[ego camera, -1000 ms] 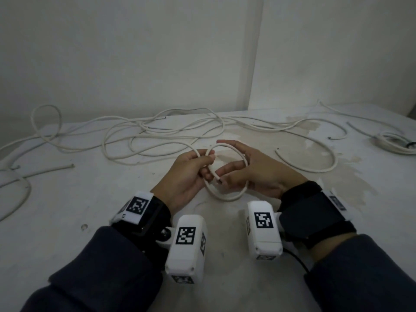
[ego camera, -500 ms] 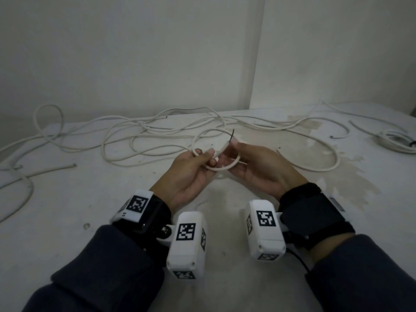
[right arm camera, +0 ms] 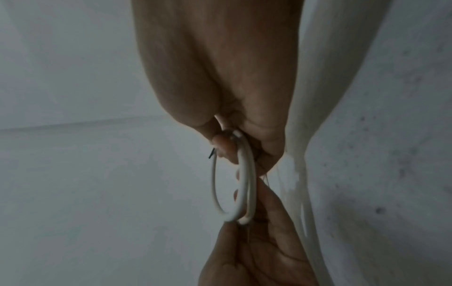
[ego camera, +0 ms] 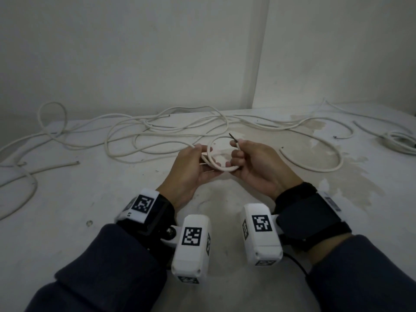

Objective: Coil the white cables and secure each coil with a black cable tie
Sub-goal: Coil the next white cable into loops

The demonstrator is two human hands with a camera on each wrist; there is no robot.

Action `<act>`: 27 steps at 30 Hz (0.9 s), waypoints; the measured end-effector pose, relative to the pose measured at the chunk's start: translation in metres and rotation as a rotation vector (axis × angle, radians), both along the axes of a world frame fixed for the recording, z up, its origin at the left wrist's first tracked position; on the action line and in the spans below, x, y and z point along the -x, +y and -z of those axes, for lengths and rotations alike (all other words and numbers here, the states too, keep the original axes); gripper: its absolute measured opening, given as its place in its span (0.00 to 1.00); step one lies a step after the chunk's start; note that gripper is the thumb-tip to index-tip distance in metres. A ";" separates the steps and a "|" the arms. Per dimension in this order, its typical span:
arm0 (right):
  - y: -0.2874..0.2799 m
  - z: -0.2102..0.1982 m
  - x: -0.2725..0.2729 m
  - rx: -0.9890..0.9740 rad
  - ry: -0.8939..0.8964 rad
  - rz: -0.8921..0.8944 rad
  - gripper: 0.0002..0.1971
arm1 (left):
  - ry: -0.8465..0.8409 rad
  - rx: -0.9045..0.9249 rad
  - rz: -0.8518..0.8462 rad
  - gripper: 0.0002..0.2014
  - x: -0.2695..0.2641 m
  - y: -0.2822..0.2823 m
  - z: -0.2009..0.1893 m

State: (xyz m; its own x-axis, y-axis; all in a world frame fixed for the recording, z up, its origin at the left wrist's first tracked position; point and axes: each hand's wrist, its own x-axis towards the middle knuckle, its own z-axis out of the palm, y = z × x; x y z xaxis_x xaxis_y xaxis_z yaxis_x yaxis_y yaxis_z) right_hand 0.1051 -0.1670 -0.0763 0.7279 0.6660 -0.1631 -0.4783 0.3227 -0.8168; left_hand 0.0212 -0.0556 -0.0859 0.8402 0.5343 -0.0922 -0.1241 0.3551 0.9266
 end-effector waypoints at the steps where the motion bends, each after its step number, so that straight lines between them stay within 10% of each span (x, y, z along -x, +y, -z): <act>1: 0.001 0.001 0.000 0.032 -0.044 0.009 0.12 | 0.009 -0.056 -0.039 0.14 -0.001 0.000 0.001; 7: 0.002 0.005 0.001 0.171 -0.207 -0.005 0.15 | -0.043 -0.076 -0.231 0.13 -0.002 0.001 0.003; 20: -0.011 -0.004 0.006 0.369 -0.717 -0.293 0.08 | 0.318 -0.930 0.138 0.23 0.009 -0.004 -0.017; 27: -0.023 -0.013 0.005 0.363 -0.904 -0.388 0.29 | 0.295 -0.976 0.226 0.19 0.010 0.003 -0.019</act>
State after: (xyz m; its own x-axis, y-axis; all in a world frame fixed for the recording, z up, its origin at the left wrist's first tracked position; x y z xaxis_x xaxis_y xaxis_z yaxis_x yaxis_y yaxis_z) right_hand 0.0999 -0.1896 -0.0634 0.4254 0.8996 0.0986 0.3404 -0.0580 -0.9385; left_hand 0.0115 -0.0525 -0.0668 0.9441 0.3206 0.0772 0.1302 -0.5774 0.8060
